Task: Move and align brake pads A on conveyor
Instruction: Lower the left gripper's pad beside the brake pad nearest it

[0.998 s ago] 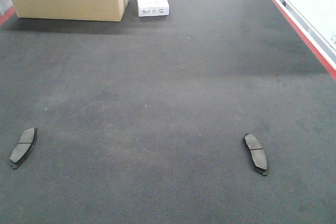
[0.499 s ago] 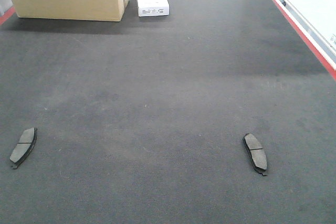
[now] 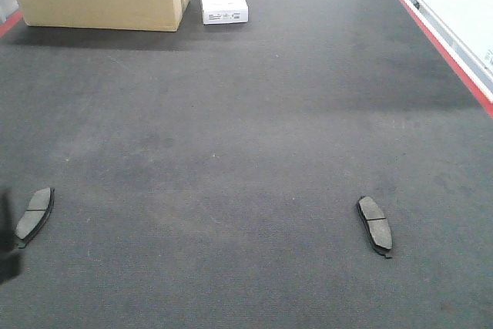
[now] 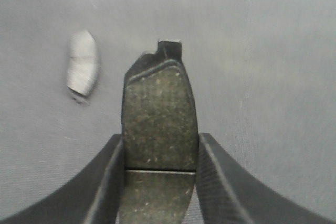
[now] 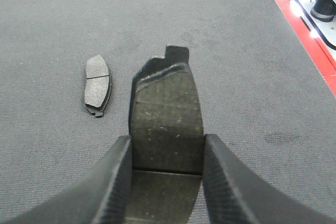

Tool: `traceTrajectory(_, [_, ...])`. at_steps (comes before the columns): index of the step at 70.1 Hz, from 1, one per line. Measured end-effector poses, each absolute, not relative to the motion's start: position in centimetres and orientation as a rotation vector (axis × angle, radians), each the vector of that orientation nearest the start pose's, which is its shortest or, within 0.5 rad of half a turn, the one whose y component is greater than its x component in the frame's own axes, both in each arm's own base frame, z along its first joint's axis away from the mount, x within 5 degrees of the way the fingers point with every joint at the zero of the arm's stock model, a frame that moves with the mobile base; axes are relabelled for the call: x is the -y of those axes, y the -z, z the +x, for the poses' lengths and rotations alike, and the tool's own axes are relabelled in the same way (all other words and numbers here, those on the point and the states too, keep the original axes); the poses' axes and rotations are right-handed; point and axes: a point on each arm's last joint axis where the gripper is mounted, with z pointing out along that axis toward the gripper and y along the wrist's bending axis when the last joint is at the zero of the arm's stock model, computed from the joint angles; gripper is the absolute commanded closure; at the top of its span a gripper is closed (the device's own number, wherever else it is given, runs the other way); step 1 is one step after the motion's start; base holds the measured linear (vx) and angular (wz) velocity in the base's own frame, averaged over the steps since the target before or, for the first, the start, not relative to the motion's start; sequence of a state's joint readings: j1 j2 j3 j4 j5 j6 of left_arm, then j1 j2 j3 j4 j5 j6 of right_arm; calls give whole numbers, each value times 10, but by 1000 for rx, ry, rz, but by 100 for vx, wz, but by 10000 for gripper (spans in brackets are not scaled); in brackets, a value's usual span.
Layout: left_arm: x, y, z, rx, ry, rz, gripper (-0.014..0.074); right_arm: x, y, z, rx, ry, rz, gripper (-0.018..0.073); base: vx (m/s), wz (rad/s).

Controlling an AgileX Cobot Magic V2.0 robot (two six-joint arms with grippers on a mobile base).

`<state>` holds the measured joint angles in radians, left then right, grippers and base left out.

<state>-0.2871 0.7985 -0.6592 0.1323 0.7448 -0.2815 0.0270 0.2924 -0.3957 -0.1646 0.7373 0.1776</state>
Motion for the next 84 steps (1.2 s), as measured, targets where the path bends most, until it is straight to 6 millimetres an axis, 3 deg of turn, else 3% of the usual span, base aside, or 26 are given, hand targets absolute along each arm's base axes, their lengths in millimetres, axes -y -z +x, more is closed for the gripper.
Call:
traceTrajectory(22, [64, -291, 244, -2535, 71, 121, 603, 8, -264, 61, -2106, 67, 96, 566, 0, 0])
traceTrajectory(40, [80, -257, 302, -2695, 6, 175, 603, 8, -264, 61, -2106, 67, 96, 566, 0, 0])
traceTrajectory(49, [77, -235, 316, -2767, 3, 129, 603, 8, -264, 61, -2106, 67, 96, 566, 0, 0])
traceTrajectory(60, [56, -212, 326, -2863, 16, -15, 603, 8, -264, 61, -2106, 67, 96, 566, 0, 0])
traceTrajectory(84, [47, -206, 335, -2824, -18, -14, 603, 8, -264, 61, -2106, 67, 96, 566, 0, 0])
